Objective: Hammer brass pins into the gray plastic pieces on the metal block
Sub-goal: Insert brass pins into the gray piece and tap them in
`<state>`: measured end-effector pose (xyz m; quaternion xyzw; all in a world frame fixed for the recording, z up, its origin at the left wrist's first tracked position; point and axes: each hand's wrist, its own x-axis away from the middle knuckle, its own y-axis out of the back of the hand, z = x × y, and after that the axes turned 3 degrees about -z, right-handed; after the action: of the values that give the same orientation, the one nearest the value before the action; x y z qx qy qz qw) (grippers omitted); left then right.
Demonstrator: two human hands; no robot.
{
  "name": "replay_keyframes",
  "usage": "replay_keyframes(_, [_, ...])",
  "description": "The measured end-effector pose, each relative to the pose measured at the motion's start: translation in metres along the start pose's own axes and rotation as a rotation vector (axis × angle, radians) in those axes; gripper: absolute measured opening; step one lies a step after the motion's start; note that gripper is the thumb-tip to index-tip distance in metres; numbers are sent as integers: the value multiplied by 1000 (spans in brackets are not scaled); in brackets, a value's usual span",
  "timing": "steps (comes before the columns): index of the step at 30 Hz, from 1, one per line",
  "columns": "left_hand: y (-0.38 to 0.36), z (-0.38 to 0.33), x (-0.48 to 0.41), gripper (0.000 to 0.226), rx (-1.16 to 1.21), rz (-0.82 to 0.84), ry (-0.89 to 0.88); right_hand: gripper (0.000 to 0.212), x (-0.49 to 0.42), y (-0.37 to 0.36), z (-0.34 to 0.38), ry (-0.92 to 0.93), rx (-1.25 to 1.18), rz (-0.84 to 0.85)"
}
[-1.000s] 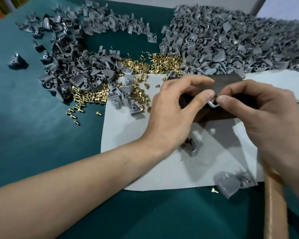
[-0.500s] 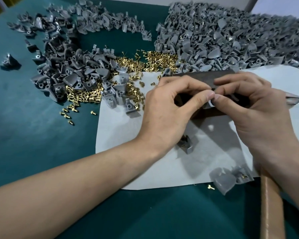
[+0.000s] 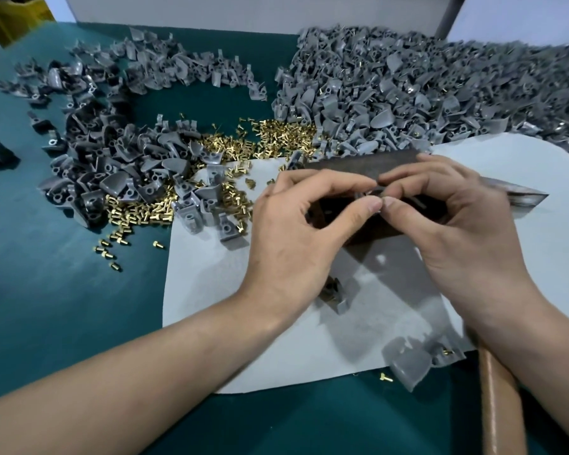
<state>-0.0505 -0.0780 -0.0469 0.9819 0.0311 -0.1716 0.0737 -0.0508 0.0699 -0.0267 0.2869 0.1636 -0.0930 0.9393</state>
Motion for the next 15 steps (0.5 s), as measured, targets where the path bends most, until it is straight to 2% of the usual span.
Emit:
replay_keyframes(4, [0, -2, 1, 29, -13, 17, 34, 14, 0, 0, -1, -10, -12, -8])
replay_keyframes(9, [-2, -3, 0, 29, -49, 33, 31, 24, 0, -1, -3, 10, 43, 1])
replay_keyframes(15, [-2, -3, 0, 37, -35, 34, 72, 17, 3, 2, -4, 131, 133, 11])
